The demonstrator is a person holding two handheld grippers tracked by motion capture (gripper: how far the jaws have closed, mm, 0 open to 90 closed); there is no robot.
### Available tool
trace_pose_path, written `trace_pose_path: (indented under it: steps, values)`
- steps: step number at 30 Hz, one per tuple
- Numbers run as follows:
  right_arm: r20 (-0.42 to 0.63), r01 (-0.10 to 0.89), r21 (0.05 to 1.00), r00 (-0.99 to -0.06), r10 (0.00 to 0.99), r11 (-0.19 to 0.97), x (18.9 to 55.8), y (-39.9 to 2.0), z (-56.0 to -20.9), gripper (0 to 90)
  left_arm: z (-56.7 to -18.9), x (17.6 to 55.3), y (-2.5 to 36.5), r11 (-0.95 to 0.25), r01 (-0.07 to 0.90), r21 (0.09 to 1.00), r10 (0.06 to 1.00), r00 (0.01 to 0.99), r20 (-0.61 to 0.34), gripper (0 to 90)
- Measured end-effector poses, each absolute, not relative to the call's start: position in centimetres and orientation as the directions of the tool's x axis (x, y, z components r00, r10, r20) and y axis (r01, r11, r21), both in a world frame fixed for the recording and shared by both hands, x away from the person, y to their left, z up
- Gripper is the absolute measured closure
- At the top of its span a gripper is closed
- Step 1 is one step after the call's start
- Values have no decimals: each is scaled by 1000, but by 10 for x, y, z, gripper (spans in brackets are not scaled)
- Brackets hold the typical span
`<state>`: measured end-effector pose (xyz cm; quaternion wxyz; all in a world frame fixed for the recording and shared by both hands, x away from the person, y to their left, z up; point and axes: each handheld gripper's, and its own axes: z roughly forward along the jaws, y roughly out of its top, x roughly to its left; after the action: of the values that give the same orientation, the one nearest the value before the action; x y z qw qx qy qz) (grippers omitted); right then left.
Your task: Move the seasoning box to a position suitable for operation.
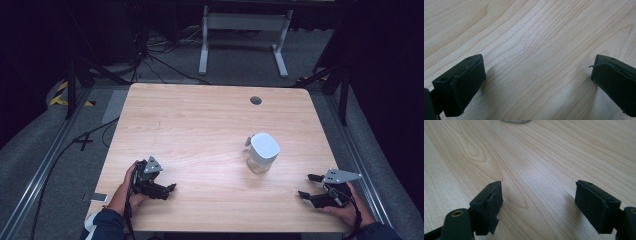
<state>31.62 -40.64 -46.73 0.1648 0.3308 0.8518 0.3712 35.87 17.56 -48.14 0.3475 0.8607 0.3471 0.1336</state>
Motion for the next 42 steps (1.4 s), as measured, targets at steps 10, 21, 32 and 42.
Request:
trace_pose_path:
  steps: [10, 21, 32, 42]
  values:
    - [-33, 446, 741, -723, 690, 502, 318, -406, -467, 222, -481, 355, 177, -513, 513, 688, 699, 715, -11, 3]
    - [-33, 451, 742, -714, 699, 496, 319, -406, -467, 226, -481, 360, 178, -541, 483, 689, 655, 756, -17, 2]
    - [-32, 457, 743, -706, 708, 489, 318, -406, -467, 226, -478, 362, 179, -530, 494, 689, 670, 742, -17, 73]
    - [-34, 455, 739, -711, 703, 497, 319, -406, -467, 226, -467, 370, 166, -517, 486, 705, 663, 748, -29, 255]
